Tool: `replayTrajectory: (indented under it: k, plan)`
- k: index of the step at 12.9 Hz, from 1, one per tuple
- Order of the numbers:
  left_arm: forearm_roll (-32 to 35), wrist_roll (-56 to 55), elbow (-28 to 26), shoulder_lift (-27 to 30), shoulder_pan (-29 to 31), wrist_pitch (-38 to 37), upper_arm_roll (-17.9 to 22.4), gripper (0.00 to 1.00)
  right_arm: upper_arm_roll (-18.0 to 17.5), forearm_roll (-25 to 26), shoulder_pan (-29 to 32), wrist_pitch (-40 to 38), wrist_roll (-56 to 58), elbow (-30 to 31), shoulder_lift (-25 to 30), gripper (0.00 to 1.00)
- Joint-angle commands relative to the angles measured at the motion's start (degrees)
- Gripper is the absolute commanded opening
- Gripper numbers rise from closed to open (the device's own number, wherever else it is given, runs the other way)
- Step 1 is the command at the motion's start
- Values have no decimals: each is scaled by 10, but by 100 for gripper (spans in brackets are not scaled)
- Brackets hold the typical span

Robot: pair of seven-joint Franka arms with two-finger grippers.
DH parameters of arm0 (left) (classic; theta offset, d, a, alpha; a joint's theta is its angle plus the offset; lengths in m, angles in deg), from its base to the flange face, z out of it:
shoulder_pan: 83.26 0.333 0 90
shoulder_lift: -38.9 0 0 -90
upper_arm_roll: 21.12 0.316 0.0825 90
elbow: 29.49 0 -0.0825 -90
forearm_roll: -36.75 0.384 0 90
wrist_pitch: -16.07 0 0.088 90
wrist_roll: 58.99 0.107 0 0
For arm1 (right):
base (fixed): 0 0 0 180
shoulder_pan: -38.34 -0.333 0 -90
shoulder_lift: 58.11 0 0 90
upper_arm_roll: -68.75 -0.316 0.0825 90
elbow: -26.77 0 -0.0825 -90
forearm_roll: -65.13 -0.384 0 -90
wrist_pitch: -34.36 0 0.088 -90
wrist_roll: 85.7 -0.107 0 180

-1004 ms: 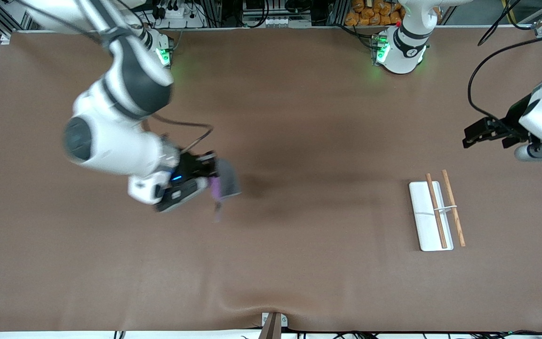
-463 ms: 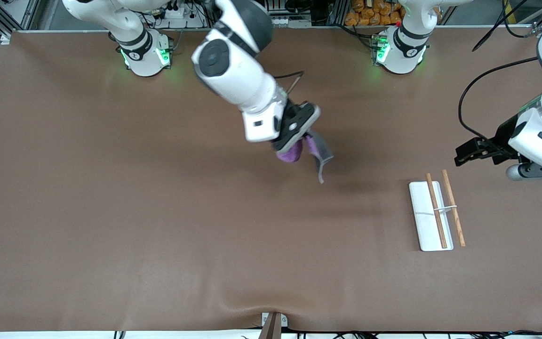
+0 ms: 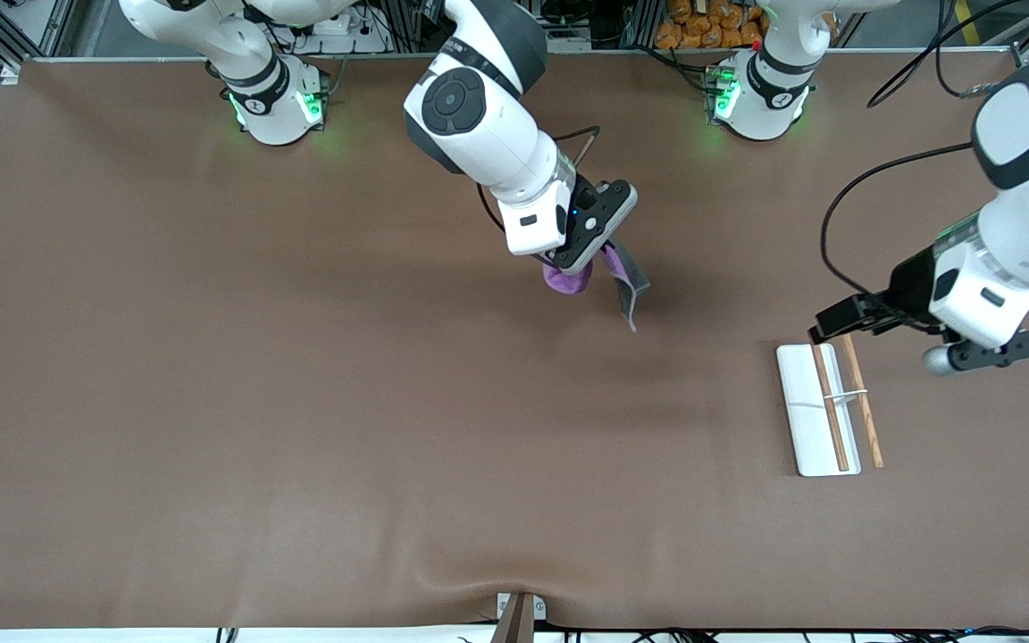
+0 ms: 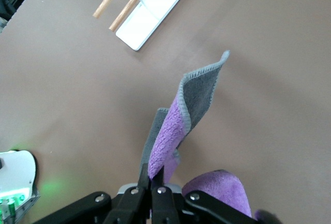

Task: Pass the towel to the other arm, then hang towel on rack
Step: 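Hold the towel with the right gripper while the left gripper grasps it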

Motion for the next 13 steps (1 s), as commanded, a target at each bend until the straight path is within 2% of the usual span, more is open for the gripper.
replayTrajectory:
  k: [1, 5, 9, 12, 13]
  plan:
    - [-17, -30, 9, -25, -26, 7, 1, 100, -2, 11, 4, -2, 2, -3, 3, 0]
    - [-42, -145, 93, -94, -86, 11, 2, 100, 0, 11, 16, -6, 1, 0, 5, 0]
    - [-43, -232, 98, -113, -132, 65, 1, 100, 0, 10, 20, -7, 1, 0, 5, 0]
    - [-44, -265, 97, -128, -159, 71, 1, 100, 0, 10, 20, -7, 1, 1, 5, 0]
    - [-44, -278, 97, -129, -169, 71, 2, 97, 0, 10, 20, -7, -2, 1, 5, 0]
